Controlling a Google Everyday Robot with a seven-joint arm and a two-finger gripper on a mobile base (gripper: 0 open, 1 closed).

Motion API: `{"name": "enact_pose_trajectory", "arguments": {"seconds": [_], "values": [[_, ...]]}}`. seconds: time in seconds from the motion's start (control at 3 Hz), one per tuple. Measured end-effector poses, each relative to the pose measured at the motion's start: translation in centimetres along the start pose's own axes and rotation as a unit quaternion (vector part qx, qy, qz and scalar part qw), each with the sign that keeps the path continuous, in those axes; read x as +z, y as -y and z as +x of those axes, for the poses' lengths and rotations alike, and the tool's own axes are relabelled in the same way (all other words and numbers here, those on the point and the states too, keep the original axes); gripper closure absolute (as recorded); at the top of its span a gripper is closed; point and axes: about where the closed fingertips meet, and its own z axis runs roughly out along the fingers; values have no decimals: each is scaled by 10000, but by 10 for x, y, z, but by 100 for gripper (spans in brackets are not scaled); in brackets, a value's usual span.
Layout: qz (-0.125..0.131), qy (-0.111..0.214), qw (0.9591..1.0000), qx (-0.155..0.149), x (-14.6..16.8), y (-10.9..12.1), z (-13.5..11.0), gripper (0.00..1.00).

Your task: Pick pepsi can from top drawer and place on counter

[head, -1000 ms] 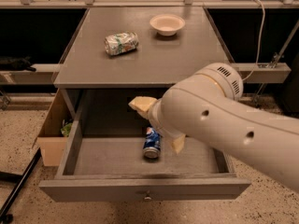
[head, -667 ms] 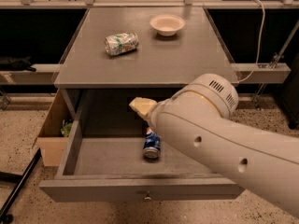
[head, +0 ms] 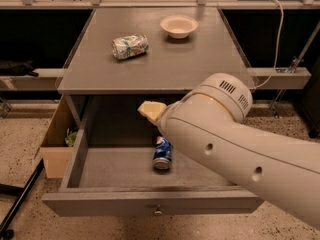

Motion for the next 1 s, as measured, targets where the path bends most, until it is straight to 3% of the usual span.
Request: {"name": "enact_pose_trajectory", "arguments": {"seconds": [0.33,1.0], "values": [[-113,-64,9998,-117,1,0,1,0],[-488,201,9982,-298,34,18,-1,0]]}}
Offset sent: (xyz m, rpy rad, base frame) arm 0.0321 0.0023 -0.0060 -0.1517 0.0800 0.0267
